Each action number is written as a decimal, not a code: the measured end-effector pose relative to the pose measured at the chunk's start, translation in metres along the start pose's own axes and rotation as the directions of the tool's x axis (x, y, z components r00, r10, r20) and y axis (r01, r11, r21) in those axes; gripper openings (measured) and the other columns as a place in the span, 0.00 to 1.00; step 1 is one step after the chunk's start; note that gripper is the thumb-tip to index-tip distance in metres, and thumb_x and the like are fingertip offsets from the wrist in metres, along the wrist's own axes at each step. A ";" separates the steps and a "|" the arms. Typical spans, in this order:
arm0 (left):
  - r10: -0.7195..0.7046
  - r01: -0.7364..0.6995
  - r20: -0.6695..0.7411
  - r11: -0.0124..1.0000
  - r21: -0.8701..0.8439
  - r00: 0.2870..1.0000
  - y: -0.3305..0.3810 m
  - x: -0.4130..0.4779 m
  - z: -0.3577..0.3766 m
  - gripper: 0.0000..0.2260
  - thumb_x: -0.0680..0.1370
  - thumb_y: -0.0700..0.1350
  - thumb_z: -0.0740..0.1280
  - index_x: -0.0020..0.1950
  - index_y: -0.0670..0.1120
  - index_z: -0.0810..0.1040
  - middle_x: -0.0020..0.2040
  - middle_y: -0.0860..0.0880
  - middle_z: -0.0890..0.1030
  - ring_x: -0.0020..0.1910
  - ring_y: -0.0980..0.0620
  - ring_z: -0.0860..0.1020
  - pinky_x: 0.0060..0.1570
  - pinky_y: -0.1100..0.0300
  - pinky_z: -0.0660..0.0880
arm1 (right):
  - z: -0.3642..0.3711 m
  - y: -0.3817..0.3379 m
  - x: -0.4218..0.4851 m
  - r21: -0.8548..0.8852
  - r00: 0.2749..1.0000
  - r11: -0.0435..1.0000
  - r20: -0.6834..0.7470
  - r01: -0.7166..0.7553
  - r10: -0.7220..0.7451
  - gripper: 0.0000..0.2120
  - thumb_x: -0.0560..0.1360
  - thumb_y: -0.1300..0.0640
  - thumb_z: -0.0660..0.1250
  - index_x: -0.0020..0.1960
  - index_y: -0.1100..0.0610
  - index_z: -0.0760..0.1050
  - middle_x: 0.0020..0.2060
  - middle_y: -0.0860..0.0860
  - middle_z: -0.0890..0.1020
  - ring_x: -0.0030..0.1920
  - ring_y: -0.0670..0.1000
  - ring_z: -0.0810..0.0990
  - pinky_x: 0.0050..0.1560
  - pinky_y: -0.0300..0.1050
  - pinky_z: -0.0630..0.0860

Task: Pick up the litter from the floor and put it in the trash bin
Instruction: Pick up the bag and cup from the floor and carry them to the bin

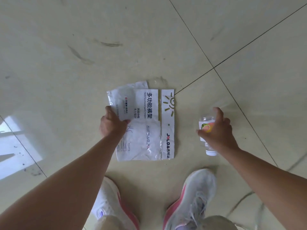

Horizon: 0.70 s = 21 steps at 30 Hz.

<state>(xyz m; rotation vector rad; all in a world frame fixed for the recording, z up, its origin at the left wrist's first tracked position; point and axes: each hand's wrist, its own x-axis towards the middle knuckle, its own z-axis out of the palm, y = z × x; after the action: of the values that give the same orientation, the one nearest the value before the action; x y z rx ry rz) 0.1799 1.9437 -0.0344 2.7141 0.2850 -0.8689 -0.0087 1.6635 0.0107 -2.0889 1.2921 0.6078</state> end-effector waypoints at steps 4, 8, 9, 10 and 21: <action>0.076 -0.074 0.020 0.994 -0.082 0.997 -0.001 -0.010 -0.021 0.14 0.76 0.43 0.67 0.57 0.45 0.66 0.50 0.42 0.78 0.44 0.39 0.77 0.39 0.52 0.73 | -0.011 -0.025 -0.014 0.081 0.996 0.994 0.041 0.079 -0.083 0.47 0.68 0.49 0.78 0.78 0.42 0.54 0.61 0.53 0.69 0.65 0.61 0.72 0.54 0.51 0.70; 0.108 -0.068 0.108 0.942 -0.327 0.988 0.015 -0.038 -0.061 0.17 0.75 0.37 0.64 0.62 0.48 0.66 0.51 0.45 0.80 0.45 0.39 0.80 0.39 0.48 0.80 | -0.032 -0.068 -0.043 0.151 0.970 0.970 0.121 0.190 -0.209 0.49 0.66 0.47 0.79 0.79 0.42 0.53 0.65 0.49 0.70 0.66 0.55 0.73 0.58 0.45 0.67; 0.115 -0.060 0.120 0.920 -0.388 0.986 0.019 -0.046 -0.075 0.20 0.75 0.36 0.64 0.65 0.49 0.66 0.53 0.45 0.81 0.47 0.40 0.81 0.43 0.46 0.81 | -0.039 -0.080 -0.052 0.162 0.964 0.966 0.138 0.203 -0.225 0.50 0.66 0.47 0.80 0.79 0.42 0.53 0.67 0.49 0.70 0.66 0.53 0.73 0.59 0.45 0.68; 0.117 -0.043 0.138 0.890 -0.455 0.983 0.025 -0.056 -0.090 0.23 0.75 0.36 0.65 0.68 0.50 0.67 0.54 0.46 0.82 0.49 0.41 0.82 0.47 0.46 0.82 | -0.047 -0.093 -0.061 0.176 0.959 0.962 0.154 0.208 -0.236 0.51 0.66 0.47 0.80 0.80 0.43 0.53 0.69 0.49 0.71 0.66 0.52 0.73 0.59 0.45 0.69; 0.467 0.357 0.482 0.335 -0.872 0.742 0.055 -0.167 -0.399 0.21 0.80 0.38 0.66 0.72 0.33 0.71 0.64 0.32 0.79 0.59 0.33 0.81 0.59 0.38 0.78 | -0.218 -0.271 -0.222 0.352 0.950 0.936 0.283 0.022 -0.129 0.50 0.67 0.47 0.82 0.79 0.43 0.54 0.63 0.48 0.75 0.60 0.52 0.78 0.57 0.46 0.75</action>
<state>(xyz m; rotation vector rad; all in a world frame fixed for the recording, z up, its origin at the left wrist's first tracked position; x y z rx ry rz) 0.2752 2.0020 0.3867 1.1323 0.3596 -1.1063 0.1576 1.7444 0.3796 -1.6748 1.0503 0.5908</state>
